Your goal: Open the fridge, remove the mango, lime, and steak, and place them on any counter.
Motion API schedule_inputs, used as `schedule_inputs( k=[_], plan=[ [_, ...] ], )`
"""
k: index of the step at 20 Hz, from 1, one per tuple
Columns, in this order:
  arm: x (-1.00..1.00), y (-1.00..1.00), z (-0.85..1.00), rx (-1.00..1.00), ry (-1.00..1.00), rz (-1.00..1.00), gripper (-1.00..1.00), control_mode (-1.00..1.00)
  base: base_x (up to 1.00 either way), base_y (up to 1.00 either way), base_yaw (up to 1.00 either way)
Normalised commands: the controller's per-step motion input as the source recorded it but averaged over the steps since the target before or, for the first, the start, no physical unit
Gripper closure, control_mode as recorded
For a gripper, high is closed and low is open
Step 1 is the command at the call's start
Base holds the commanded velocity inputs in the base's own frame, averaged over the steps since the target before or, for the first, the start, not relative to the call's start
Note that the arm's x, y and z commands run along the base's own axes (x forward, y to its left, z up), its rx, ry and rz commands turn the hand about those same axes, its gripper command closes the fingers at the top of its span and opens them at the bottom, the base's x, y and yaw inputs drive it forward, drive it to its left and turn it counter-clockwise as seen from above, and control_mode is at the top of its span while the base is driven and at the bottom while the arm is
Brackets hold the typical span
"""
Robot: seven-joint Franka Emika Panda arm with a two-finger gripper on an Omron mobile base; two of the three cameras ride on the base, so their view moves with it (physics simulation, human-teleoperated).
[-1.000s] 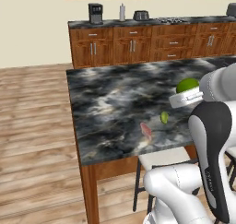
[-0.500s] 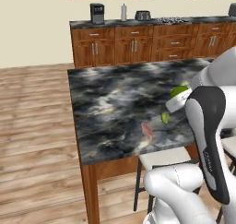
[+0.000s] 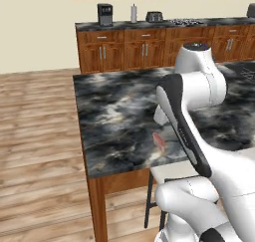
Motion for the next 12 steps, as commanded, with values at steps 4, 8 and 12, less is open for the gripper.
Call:
schedule_inputs(
  k=[4,8,12],
  plan=[
    [0.67,0.41,-0.85,-0.07,0.2,0.0,1.0,-1.0,0.0,0.0,0.0],
    [0.76,0.16,-0.7,0.0,0.09,0.0,1.0,-1.0,0.0,0.0,0.0],
    [0.82,0.0,-0.58,0.0,0.04,0.0,1.0,-1.0,0.0,0.0,0.0]
  ],
)
